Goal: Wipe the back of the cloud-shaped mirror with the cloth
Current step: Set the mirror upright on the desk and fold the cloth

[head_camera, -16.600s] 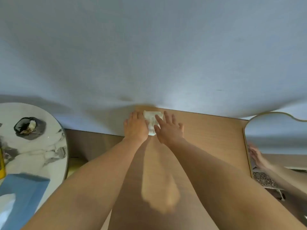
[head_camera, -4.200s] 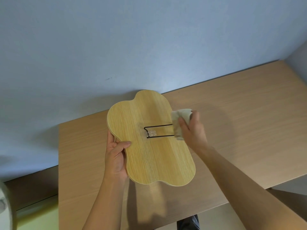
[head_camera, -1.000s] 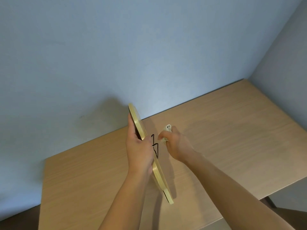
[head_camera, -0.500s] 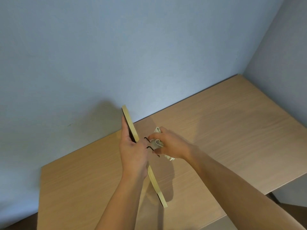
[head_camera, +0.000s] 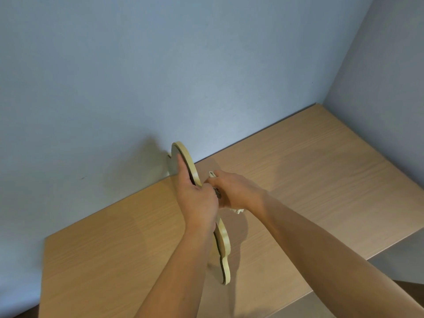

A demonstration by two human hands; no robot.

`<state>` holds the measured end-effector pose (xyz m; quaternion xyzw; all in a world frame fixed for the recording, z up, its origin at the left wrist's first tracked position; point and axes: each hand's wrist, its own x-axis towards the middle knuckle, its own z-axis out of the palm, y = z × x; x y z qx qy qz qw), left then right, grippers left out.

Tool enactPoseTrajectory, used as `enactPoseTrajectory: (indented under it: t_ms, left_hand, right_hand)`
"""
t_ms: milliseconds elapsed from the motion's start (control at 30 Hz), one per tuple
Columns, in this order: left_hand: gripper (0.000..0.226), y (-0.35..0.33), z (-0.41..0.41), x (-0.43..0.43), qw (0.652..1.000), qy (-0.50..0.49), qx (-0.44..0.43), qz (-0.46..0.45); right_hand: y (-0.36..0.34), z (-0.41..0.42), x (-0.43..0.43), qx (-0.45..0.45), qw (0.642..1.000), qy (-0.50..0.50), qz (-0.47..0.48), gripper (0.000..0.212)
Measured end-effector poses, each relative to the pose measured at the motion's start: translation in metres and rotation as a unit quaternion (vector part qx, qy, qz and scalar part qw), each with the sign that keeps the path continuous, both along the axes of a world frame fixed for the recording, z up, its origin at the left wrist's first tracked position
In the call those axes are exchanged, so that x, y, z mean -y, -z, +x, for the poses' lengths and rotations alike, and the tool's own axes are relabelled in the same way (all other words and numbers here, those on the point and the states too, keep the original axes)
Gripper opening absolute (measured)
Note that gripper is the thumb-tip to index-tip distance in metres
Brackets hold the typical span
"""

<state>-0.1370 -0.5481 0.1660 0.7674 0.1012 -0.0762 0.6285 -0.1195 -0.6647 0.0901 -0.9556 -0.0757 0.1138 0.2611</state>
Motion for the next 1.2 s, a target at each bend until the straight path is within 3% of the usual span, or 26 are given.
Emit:
enactPoseTrajectory:
  t_ms: [133,400,567,700,833,933,1000,1100,1200]
  left_hand:
    - [0.104,0.002,-0.001,0.017,0.999,0.012,-0.007,0.038]
    - [0.100,0.015,-0.001,0.032,0.996,0.035,-0.018,0.079]
    - [0.101,0.014,-0.001,0.033,0.995,0.034,-0.002,0.092]
    - [0.101,0.010,-0.003,0.029,0.994,0.056,0.013,0.093]
    - [0.093,0.011,-0.002,0.012,0.989,0.110,0.036,0.094]
    - [0.085,-0.002,-0.004,0.003,0.983,0.099,0.103,0.112]
    - [0.061,-0.019,-0.006,0.004,0.987,0.092,0.124,0.044]
    - [0.040,-0.045,-0.009,0.007,0.987,0.106,0.043,-0.109]
    - [0.019,-0.065,-0.009,-0.002,0.971,0.136,-0.034,-0.194]
  right_hand:
    - [0.010,0.004,0.006,0.002,1.000,0.005,-0.013,0.025]
    - [0.028,0.002,0.016,-0.007,1.000,0.026,0.011,0.014]
    - [0.033,0.002,0.014,0.004,0.999,0.036,0.025,0.022]
    - [0.031,-0.012,0.026,-0.026,0.984,0.089,0.150,0.046]
    - [-0.005,-0.038,0.055,-0.010,0.931,0.235,0.278,0.046]
    - [-0.048,-0.054,0.066,0.045,0.852,0.301,0.425,0.045]
    - [-0.075,-0.060,0.064,0.068,0.791,0.317,0.518,0.045]
    - [-0.111,-0.061,0.047,0.085,0.717,0.282,0.632,0.044]
    - [-0.136,-0.057,0.024,0.072,0.687,0.246,0.680,0.045]
